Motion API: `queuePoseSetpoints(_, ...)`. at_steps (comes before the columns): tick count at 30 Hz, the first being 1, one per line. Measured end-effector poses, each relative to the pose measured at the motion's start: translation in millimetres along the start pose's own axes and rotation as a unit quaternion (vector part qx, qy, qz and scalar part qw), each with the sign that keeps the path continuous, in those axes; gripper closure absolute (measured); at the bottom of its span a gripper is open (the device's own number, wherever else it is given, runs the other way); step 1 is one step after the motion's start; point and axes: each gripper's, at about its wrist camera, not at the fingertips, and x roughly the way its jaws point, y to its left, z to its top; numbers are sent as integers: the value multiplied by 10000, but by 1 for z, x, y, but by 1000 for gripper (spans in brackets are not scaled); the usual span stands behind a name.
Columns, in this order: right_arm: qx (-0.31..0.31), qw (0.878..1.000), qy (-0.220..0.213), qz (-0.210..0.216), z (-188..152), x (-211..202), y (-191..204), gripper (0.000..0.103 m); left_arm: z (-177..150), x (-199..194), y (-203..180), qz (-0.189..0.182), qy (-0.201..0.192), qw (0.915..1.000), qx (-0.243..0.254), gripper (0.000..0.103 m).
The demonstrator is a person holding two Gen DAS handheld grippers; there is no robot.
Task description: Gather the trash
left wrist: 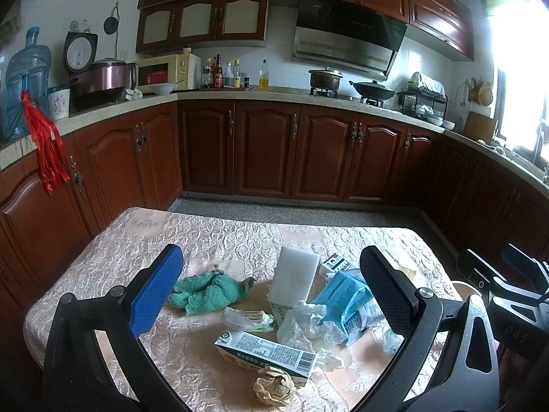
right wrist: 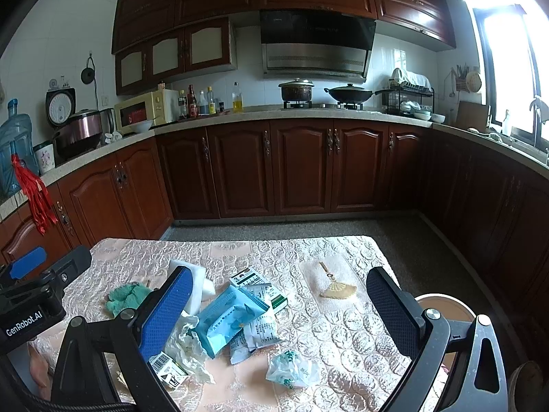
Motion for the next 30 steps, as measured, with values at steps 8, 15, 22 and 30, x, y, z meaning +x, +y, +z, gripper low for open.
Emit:
queuePoseSetpoints(8, -3, 10000, 31, -5, 1, 0, 0, 3, -1, 1, 0, -5, 15, 10000, -7, 1)
queuePoseSetpoints(15, -12, 10000, 71, -4, -1, 1, -1, 3, -1, 1, 0, -8, 21, 10000, -11, 1)
queuePoseSetpoints(22, -7, 9999, 117, -20, -1, 3, -2, 3, -5, 5, 1, 17, 97, 9999, -46, 1)
queuePoseSetpoints(30, -70, 9998, 179, -22, -1, 6, 0, 3, -6, 8, 2, 9, 165, 9998, -92, 1)
